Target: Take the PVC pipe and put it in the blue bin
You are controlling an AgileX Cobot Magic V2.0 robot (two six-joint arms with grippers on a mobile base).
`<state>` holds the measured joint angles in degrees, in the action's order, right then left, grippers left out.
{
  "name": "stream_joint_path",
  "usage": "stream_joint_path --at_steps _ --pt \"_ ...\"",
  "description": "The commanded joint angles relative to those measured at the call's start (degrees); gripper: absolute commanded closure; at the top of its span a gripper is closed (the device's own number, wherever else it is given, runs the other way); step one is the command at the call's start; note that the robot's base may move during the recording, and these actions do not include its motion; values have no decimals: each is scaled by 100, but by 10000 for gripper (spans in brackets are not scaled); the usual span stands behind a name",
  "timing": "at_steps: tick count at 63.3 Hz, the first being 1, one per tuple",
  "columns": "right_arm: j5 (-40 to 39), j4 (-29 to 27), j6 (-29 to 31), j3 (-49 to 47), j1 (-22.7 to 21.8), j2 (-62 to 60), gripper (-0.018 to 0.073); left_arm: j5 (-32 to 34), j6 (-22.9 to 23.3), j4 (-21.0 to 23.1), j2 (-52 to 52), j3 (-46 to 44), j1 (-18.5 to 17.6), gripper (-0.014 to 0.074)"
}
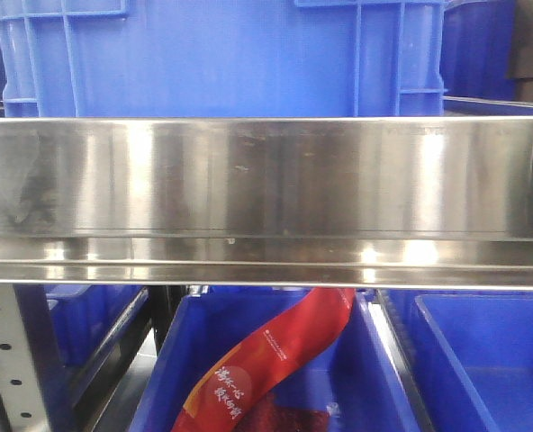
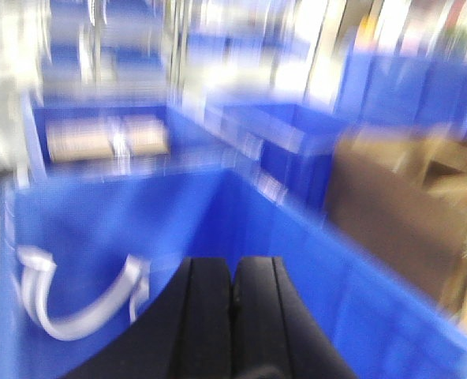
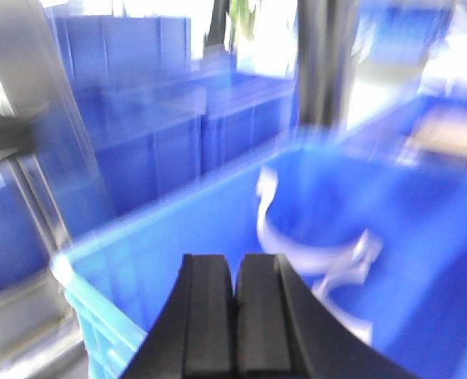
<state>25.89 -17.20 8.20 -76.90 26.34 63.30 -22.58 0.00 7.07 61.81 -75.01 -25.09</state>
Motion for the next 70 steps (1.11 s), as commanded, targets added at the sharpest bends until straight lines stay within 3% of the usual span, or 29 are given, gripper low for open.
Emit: stream_joint_path --at_steps 1,13,26,70 --pt "-638 97 31 662 12 -429 727 351 0 58 -554 686 -34 708" --pt "-1807 97 31 2423 12 -1333 727 1370 0 292 -1679 2694 -34 708" --pt "-1793 97 31 3003 12 -1881 727 2221 0 316 -2428 3891 -34 708" --pt "-1773 97 31 3003 12 -2016 728 2370 0 316 -2667 4047 -34 708"
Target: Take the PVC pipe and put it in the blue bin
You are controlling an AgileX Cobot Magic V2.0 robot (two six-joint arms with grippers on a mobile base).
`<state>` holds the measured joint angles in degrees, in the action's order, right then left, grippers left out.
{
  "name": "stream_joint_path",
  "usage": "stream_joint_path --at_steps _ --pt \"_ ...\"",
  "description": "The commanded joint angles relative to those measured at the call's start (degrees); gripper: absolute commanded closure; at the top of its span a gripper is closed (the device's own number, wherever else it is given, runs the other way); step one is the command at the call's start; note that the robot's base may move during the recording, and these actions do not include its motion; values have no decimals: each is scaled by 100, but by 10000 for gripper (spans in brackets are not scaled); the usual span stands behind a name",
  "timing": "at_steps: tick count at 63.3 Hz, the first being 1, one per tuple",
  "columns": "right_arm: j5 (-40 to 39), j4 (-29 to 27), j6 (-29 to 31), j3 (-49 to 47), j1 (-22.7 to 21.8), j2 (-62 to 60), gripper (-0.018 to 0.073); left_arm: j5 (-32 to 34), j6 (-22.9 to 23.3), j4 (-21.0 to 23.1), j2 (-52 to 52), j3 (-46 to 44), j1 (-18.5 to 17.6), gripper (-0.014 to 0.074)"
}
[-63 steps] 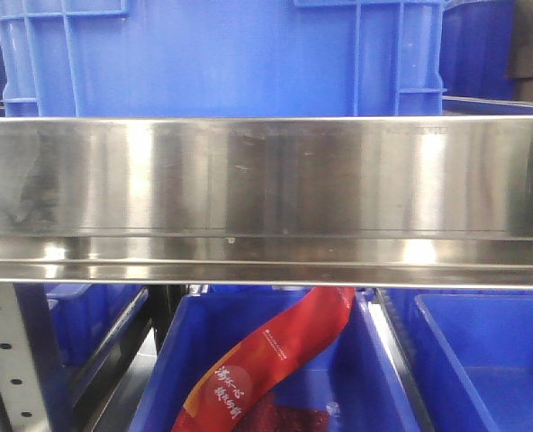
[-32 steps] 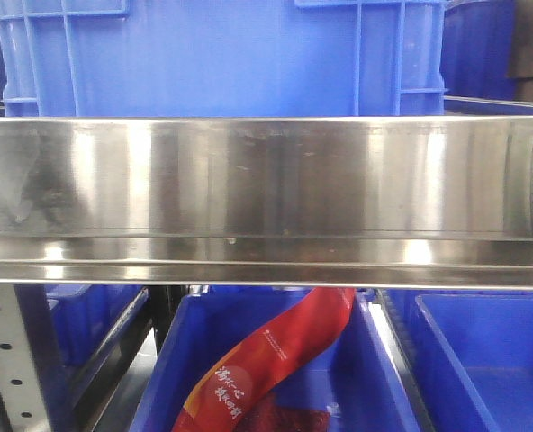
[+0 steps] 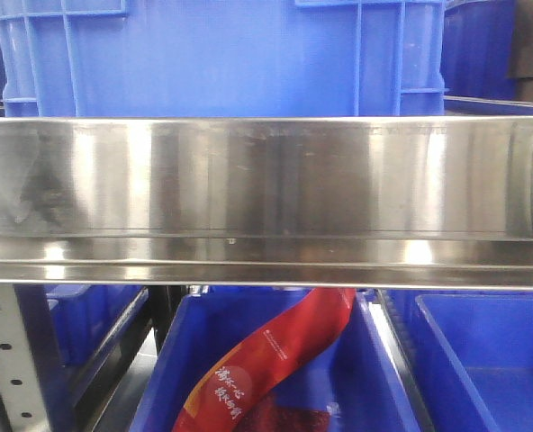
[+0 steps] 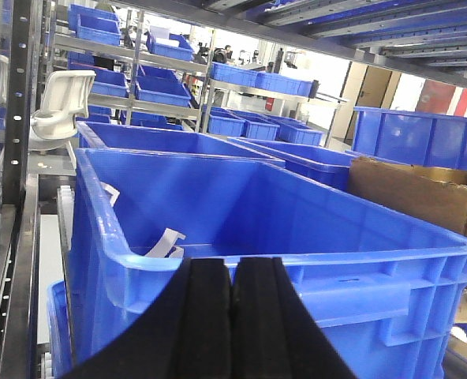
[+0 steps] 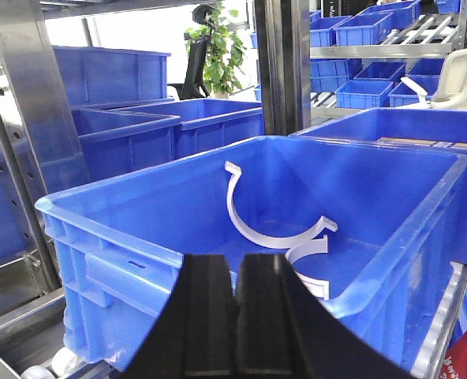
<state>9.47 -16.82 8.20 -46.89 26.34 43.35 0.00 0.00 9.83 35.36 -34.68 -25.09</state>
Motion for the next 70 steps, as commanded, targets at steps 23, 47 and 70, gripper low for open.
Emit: stream_joint_path --at_steps 23,47,70 --pt "-428 1120 -749 1301 -956 -1178 728 112 0 40 -21 13 -34 708" --pt "-430 1120 -1133 3689 -2834 -3510 728 112 0 40 -21 13 -34 708" --pt "-548 1530 -1122 4689 -3127 -4335 728 132 0 40 -21 13 -34 708"
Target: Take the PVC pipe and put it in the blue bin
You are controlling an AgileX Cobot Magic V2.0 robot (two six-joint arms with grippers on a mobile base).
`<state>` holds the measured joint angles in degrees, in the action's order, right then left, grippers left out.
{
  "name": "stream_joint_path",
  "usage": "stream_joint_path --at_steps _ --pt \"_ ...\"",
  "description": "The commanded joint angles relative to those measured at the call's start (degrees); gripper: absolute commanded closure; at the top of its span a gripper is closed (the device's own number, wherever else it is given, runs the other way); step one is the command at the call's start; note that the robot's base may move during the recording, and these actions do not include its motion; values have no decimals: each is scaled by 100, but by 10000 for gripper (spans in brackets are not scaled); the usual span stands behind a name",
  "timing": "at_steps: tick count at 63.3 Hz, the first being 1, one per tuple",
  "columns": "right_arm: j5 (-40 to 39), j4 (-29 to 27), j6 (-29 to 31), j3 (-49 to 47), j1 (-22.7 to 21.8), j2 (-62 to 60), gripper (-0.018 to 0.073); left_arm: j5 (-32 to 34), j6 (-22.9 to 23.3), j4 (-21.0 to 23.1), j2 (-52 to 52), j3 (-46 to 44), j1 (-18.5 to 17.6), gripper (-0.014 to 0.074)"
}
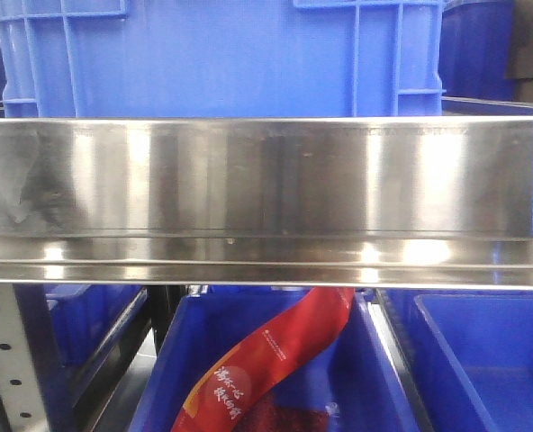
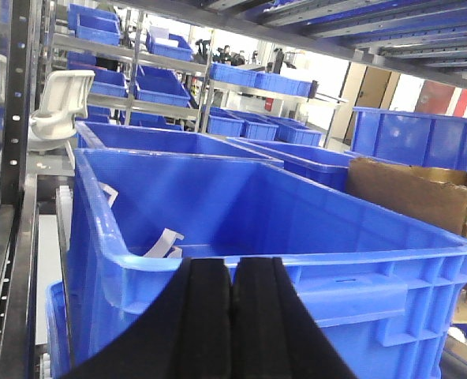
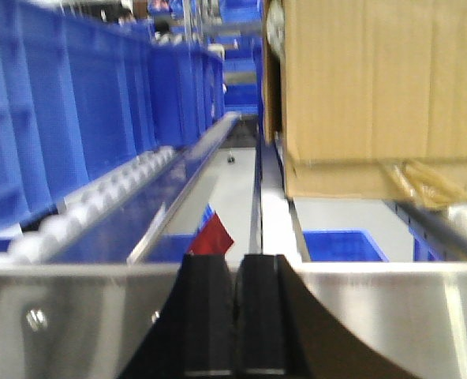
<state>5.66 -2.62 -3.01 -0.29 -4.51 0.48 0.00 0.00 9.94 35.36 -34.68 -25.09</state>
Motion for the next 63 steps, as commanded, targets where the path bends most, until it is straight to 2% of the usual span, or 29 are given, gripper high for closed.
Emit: stream_joint_path --at_steps 1,63 --pt "-190 109 -1 29 -41 -48 728 143 0 29 -21 13 -34 708" --pt "-268 109 -1 29 -41 -48 728 143 0 29 -21 13 -34 708"
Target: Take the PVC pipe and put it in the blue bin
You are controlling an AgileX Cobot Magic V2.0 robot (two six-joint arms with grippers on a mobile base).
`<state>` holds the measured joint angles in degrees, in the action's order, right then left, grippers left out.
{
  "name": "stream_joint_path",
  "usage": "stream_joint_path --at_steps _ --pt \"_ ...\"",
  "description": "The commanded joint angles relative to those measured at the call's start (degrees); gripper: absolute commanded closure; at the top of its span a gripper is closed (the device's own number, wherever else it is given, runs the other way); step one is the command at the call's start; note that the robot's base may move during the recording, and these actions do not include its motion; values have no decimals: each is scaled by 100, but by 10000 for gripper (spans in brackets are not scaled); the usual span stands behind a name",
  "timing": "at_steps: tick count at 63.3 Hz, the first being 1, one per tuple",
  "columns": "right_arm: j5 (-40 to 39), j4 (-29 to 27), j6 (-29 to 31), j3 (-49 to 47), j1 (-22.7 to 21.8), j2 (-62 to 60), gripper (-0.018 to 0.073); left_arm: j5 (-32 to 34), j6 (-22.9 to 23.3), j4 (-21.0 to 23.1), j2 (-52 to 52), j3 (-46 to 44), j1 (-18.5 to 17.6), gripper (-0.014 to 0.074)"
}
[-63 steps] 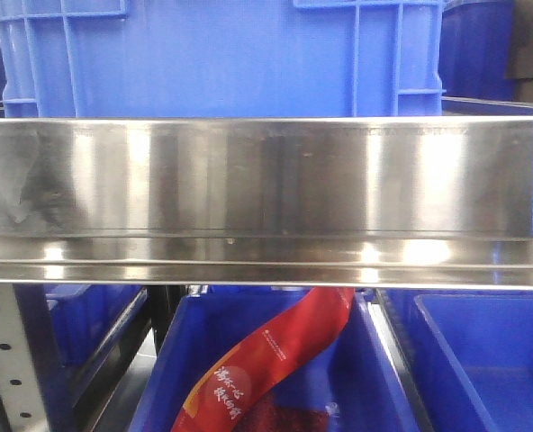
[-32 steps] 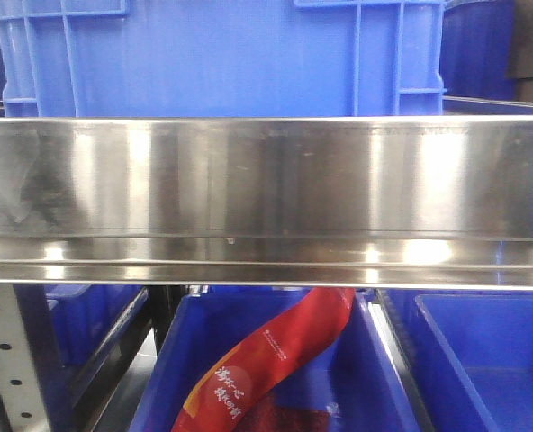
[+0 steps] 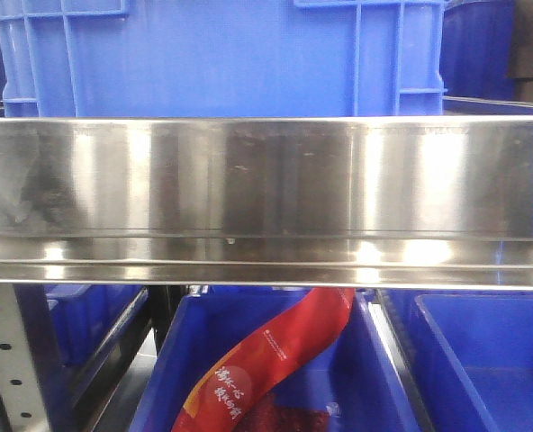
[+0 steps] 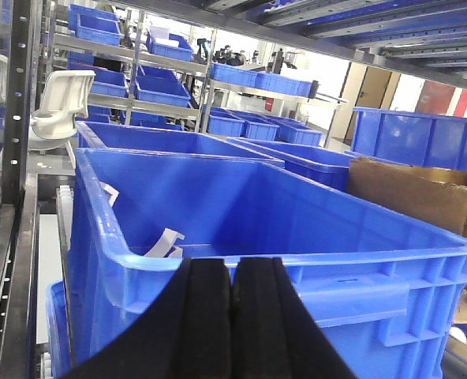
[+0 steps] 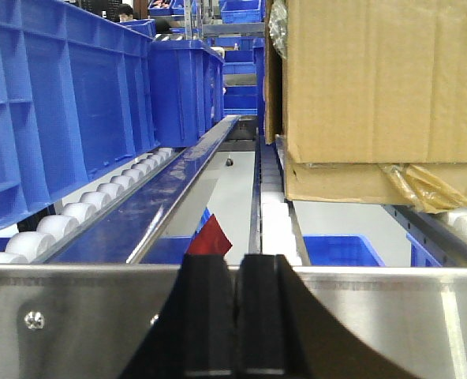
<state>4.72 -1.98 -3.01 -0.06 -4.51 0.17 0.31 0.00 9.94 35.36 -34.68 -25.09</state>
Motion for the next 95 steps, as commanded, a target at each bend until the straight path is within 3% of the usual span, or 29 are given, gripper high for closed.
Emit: stream_joint_path --at_steps 1,9,17,27,35,46,57,72,95 --pt "-174 45 -1 6 -41 -17 728 111 0 29 -21 13 -34 708" --pt "-174 45 -1 6 -41 -17 728 155 0 29 -60 193 34 708" --pt "-174 45 -1 6 -41 -17 728 218 0 -18 -417 716 363 708" --pt "-174 45 -1 6 -41 -17 728 171 0 -406 -1269 1557 1125 708" --pt "-174 45 -1 6 -41 -17 728 171 0 -418 -1960 2284 1880 708" --pt "-174 45 -1 6 -41 -17 728 171 0 -535 -2781 3021 2442 708" --pt "-174 45 -1 6 -41 -17 728 219 -221 -658 -3532 3468 2518 708" --pt "-174 45 -1 6 -41 -17 728 19 -510 -664 -3536 3468 2380 708" --pt "-174 45 -1 6 -41 -17 728 57 -523 -664 -3536 3468 2297 708"
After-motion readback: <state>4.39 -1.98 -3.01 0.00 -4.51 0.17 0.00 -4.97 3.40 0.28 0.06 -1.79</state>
